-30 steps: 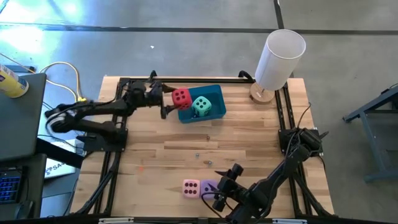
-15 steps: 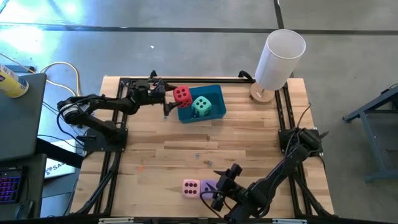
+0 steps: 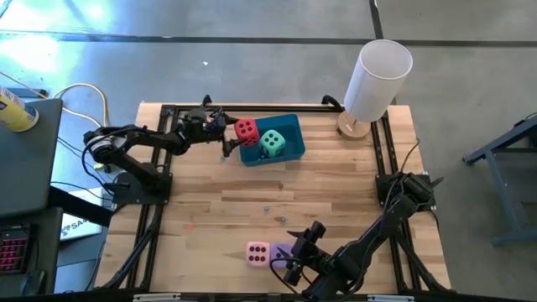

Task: Pick & Place Dice
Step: Put the large red dice into the blue bin

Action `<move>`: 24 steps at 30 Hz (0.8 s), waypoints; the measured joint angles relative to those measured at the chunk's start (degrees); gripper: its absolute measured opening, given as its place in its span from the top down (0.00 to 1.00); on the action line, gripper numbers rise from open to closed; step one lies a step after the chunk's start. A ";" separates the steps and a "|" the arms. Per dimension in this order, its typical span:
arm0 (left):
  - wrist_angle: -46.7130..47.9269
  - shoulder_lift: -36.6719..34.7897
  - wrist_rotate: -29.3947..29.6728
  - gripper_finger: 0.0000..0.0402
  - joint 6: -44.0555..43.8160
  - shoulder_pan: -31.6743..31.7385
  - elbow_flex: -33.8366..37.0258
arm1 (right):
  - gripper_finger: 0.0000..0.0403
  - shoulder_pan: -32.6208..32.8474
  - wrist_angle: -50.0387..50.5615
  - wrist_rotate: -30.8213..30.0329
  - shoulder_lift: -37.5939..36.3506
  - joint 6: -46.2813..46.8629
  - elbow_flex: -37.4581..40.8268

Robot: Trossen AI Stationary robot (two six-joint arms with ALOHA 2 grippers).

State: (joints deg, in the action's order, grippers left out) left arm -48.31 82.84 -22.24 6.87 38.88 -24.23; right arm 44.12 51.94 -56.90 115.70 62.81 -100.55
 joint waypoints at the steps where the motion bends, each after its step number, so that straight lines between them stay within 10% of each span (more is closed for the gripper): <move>1: -0.35 0.59 0.01 0.06 0.84 -0.31 -0.08 | 0.38 -0.04 0.00 -0.11 0.00 -0.02 0.00; 24: -1.71 2.52 6.23 0.00 3.83 -5.23 -0.02 | 0.38 -1.21 -0.37 0.30 0.00 -4.33 0.00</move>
State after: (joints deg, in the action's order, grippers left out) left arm -50.03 85.36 -16.01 10.71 33.65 -24.25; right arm 42.91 51.57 -56.60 115.70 58.48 -100.55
